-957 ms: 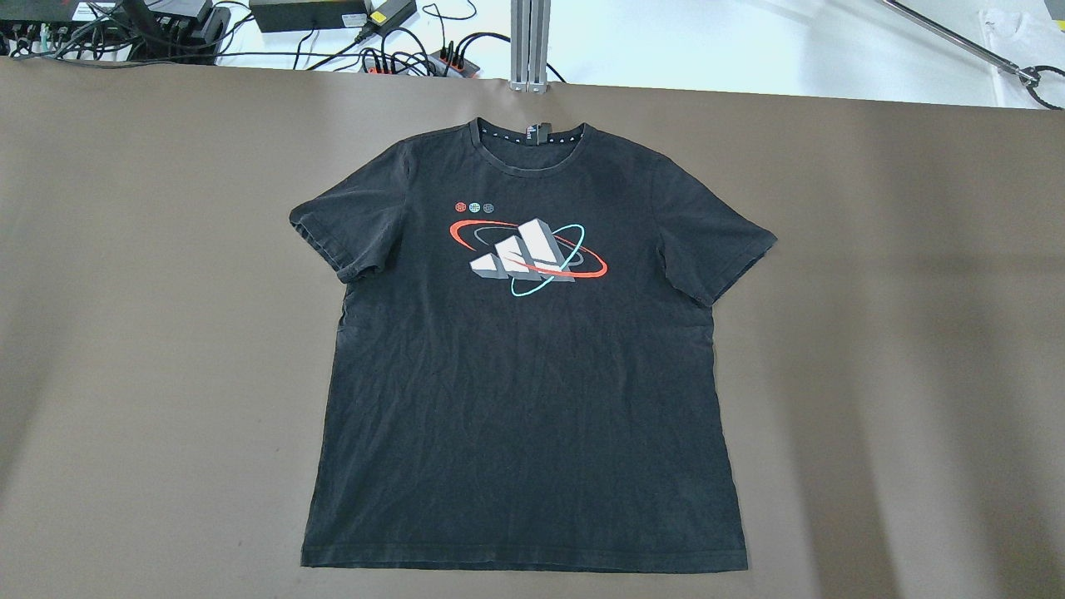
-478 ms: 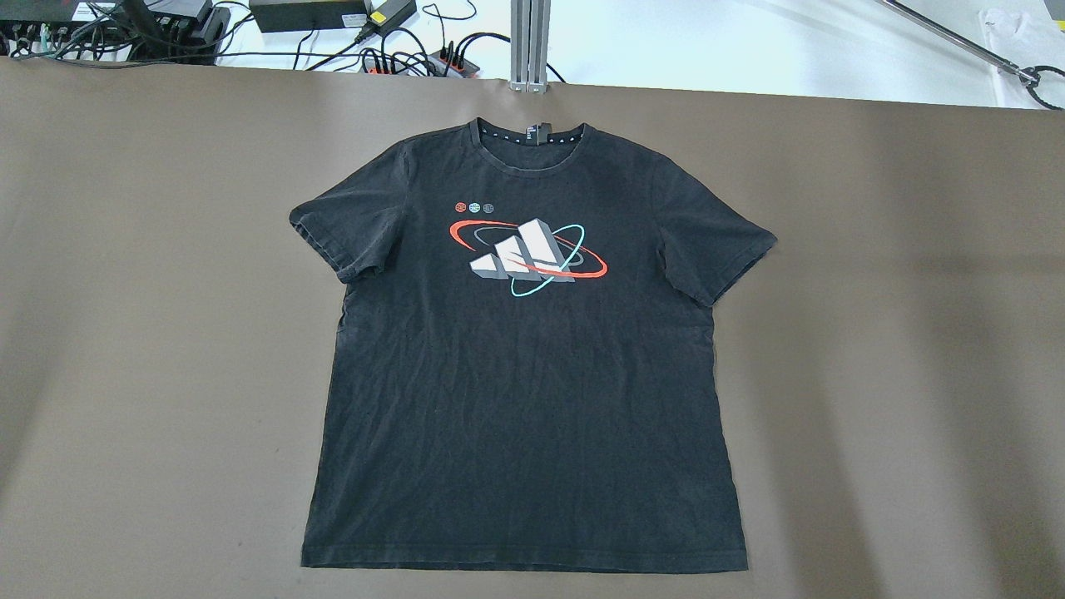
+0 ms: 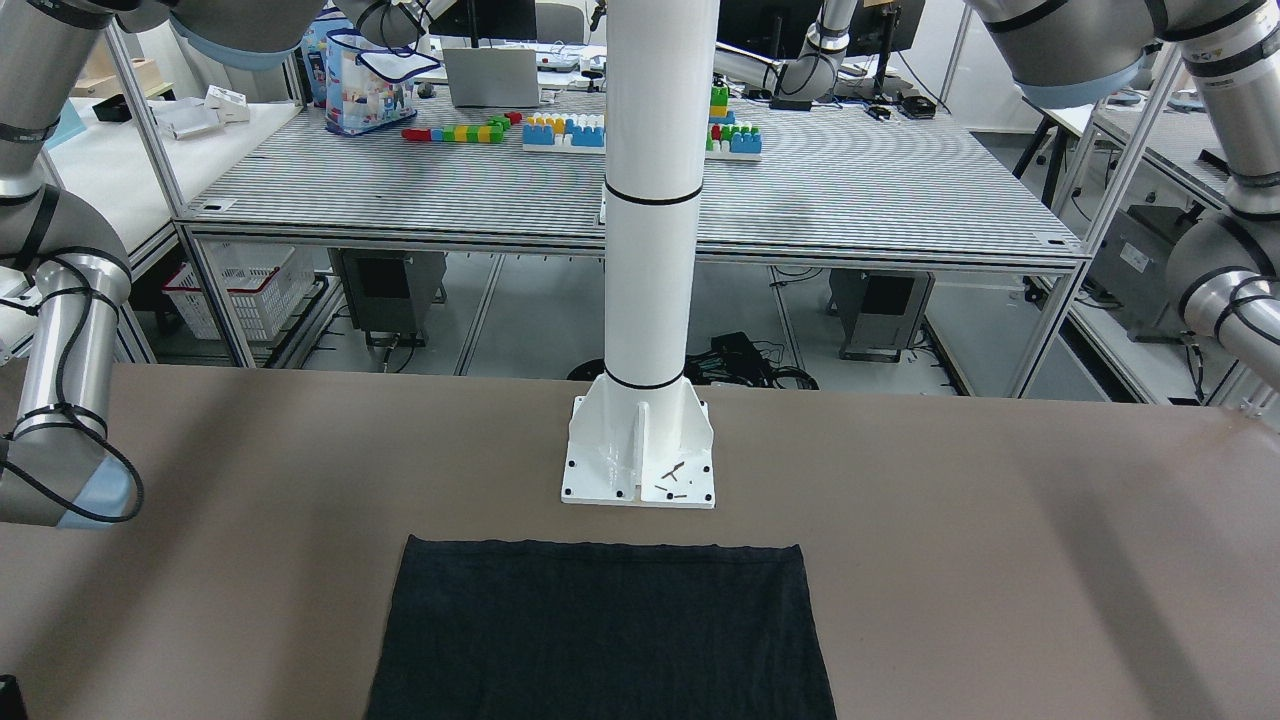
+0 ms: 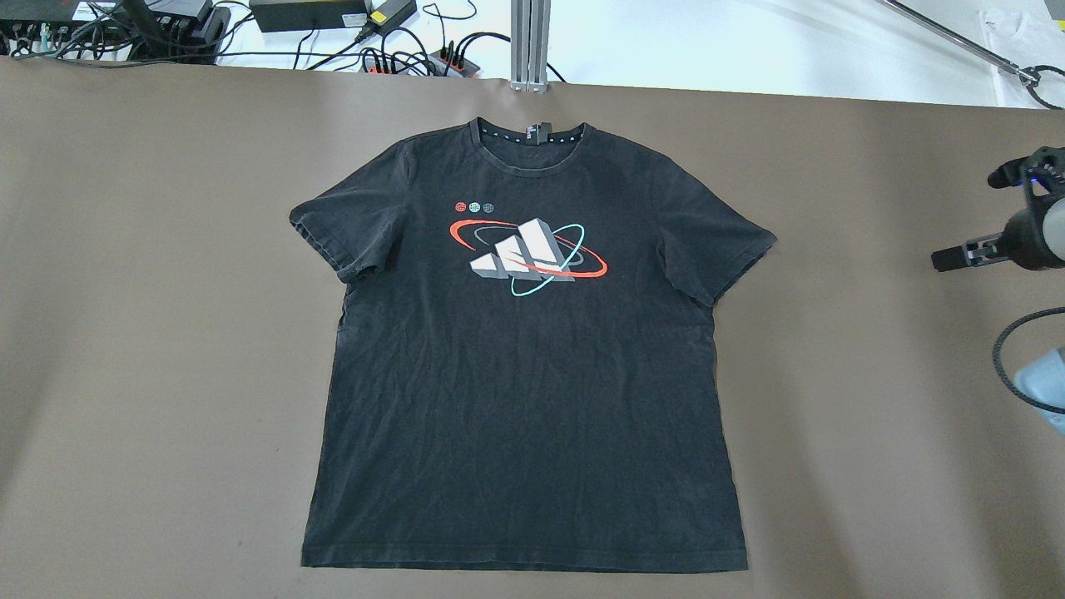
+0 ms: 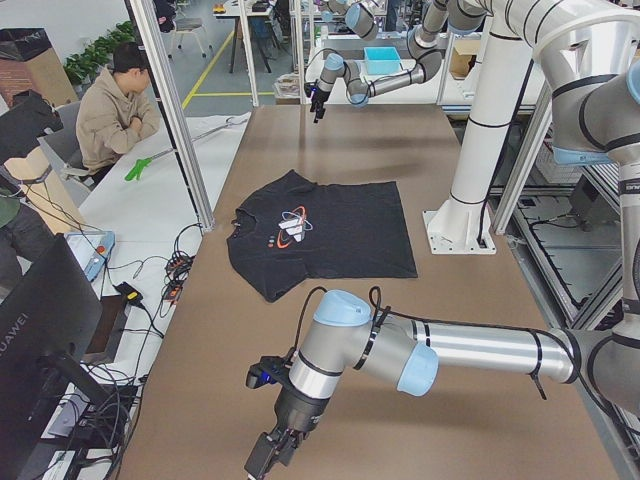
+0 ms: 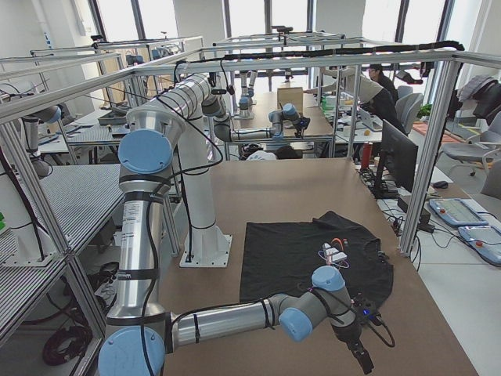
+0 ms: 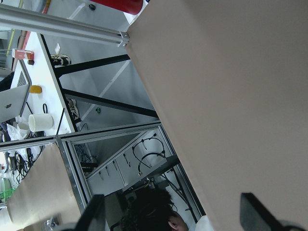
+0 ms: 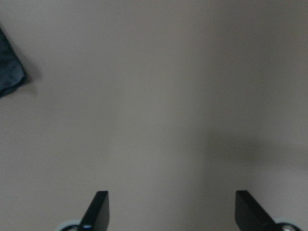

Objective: Fold clothes
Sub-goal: 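Move the right gripper in toward the black T-shirt's sleeve nearest it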

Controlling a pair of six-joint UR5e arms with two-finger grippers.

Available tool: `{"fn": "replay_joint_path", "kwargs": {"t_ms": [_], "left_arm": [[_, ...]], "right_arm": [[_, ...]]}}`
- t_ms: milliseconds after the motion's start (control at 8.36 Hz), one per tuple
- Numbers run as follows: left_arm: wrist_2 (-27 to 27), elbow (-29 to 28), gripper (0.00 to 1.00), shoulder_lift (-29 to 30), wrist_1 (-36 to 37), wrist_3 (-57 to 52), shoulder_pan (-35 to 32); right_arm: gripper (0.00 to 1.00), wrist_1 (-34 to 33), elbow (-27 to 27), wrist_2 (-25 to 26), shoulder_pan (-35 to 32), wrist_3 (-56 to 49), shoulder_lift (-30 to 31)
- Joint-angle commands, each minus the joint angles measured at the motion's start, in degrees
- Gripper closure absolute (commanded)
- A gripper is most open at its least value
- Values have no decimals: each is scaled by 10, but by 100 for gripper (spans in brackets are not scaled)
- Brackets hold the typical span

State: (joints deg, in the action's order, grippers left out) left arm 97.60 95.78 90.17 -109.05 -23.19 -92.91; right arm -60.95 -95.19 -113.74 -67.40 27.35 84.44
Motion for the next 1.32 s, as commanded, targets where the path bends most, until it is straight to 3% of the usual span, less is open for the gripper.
{"fn": "replay_joint_path", "kwargs": {"t_ms": [0,239,478,718,957,1196], "left_arm": [[0,4,0,0,0,0,0],[1,4,0,1,1,1,0],[1,5,0,0,0,1,0],[0,5,0,1,0,2,0],[1,4,0,4,0,10,0],[1,5,0,4,0,10,0]], "right_arm": [[8,52,45,0,74,107,-44],[11,144,120,2,103,159,-78],[16,151,154,4,118,187,-115],[30,151,188,5,119,184,-143],[34,151,243,13,121,178,-186],[40,151,256,25,121,178,-203]]}}
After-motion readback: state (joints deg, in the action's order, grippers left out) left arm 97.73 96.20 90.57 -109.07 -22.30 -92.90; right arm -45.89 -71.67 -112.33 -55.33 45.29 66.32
